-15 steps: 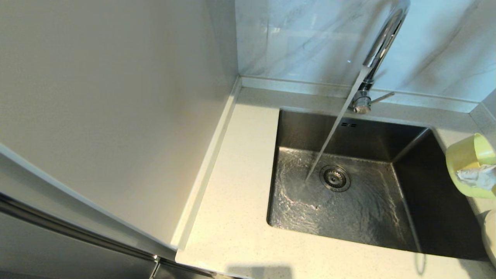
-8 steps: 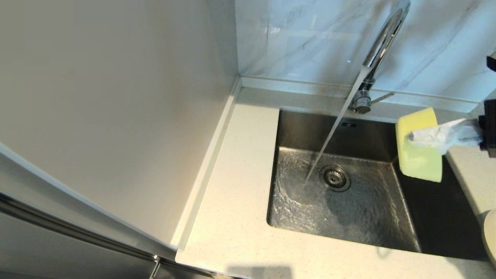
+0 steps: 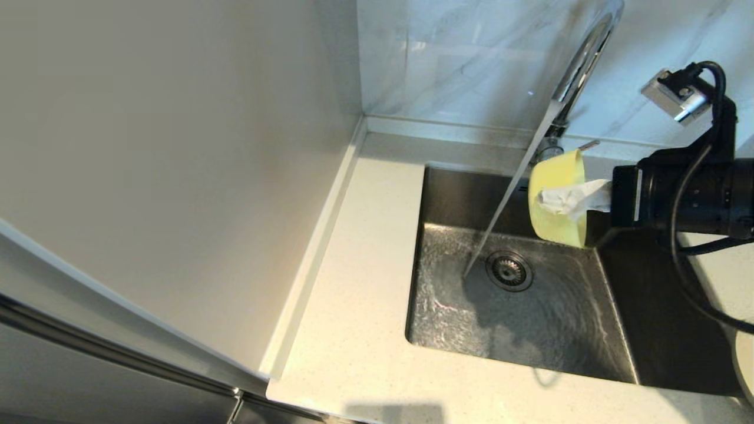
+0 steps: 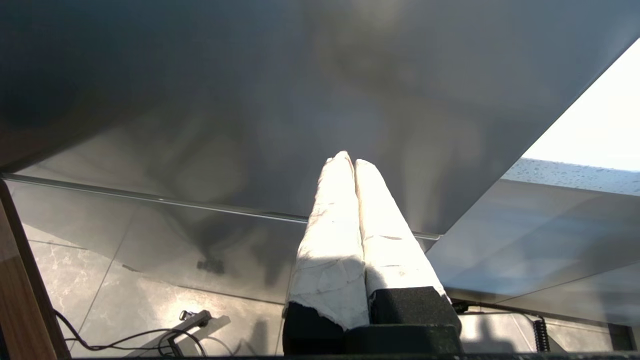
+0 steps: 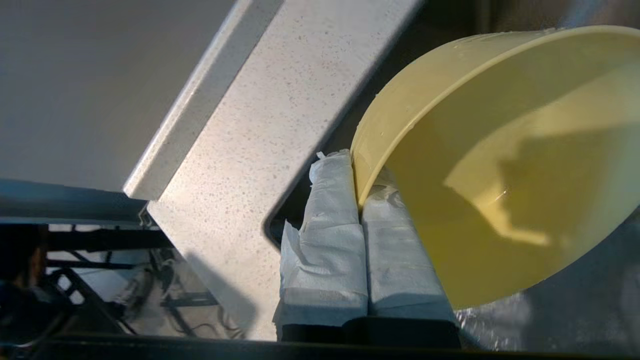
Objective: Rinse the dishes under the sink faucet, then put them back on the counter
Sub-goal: Rinse the bowl
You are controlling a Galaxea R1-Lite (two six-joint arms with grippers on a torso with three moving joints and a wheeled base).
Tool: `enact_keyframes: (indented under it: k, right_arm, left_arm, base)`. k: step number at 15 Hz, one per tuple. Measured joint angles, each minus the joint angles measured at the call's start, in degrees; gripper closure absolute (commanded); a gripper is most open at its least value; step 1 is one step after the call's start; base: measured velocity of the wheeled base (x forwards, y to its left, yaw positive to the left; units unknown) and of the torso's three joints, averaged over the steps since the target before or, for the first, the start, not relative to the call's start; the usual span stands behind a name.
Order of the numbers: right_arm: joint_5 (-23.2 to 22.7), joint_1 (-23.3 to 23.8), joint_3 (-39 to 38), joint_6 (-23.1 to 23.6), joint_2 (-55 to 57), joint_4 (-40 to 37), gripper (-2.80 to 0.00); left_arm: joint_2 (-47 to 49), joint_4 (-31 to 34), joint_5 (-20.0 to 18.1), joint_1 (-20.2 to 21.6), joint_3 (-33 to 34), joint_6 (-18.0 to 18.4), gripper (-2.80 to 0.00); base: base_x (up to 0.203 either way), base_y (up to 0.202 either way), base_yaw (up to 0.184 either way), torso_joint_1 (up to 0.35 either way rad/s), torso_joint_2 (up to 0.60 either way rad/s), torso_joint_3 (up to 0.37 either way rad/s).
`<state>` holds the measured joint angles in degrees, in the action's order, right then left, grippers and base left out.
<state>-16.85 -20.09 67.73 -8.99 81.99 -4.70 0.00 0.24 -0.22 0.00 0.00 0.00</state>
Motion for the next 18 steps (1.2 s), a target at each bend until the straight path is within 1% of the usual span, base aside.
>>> enact_keyframes:
  k: [2,3,6,7,10,13,16,18]
  right_arm:
    - [0.2,-2.4,-2.5,0.8,0.4,4.5,0.0]
    - [0.3,-3.0,-3.0,1.3,0.6,5.4,0.0]
    - [0.3,-4.3,-3.5,4.6,1.5,6.1,0.0]
    - [0.6,-4.6,-3.5,5.0,2.0,7.2,0.0]
    - [2.9,-5.2,-3.2,5.4,4.1,9.6,0.0]
    - [5.5,-5.3,-3.2,7.7,6.3,9.8,0.0]
    - [5.9,-5.3,-3.0,8.1,8.3,10.2,0.0]
    - [5.9,-5.3,-2.9,9.1,9.5,11.9,0.0]
  left_arm:
    - [0.0,0.0,0.0,0.0,0.0,0.0,0.0]
    - [0.0,0.0,0.0,0.0,0.0,0.0,0.0]
    - [0.0,0.0,0.0,0.0,0.0,0.0,0.0]
    - [0.0,0.0,0.0,0.0,0.0,0.0,0.0]
    - [0.0,0.0,0.0,0.0,0.0,0.0,0.0]
    - [0.0,0.0,0.0,0.0,0.0,0.0,0.0]
    - [0.0,0.0,0.0,0.0,0.0,0.0,0.0]
    - [0.0,0.0,0.0,0.0,0.0,0.0,0.0]
  base:
    - [0.0,0.0,0.0,0.0,0.0,0.0]
    - [0.0,0.0,0.0,0.0,0.0,0.0]
    - [0.0,0.0,0.0,0.0,0.0,0.0]
    - [0.0,0.0,0.0,0.0,0.0,0.0]
    - [0.0,0.0,0.0,0.0,0.0,0.0]
    - [0.0,0.0,0.0,0.0,0.0,0.0]
    - [0.0,0.0,0.0,0.0,0.0,0.0]
    - [0.0,0.0,0.0,0.0,0.0,0.0]
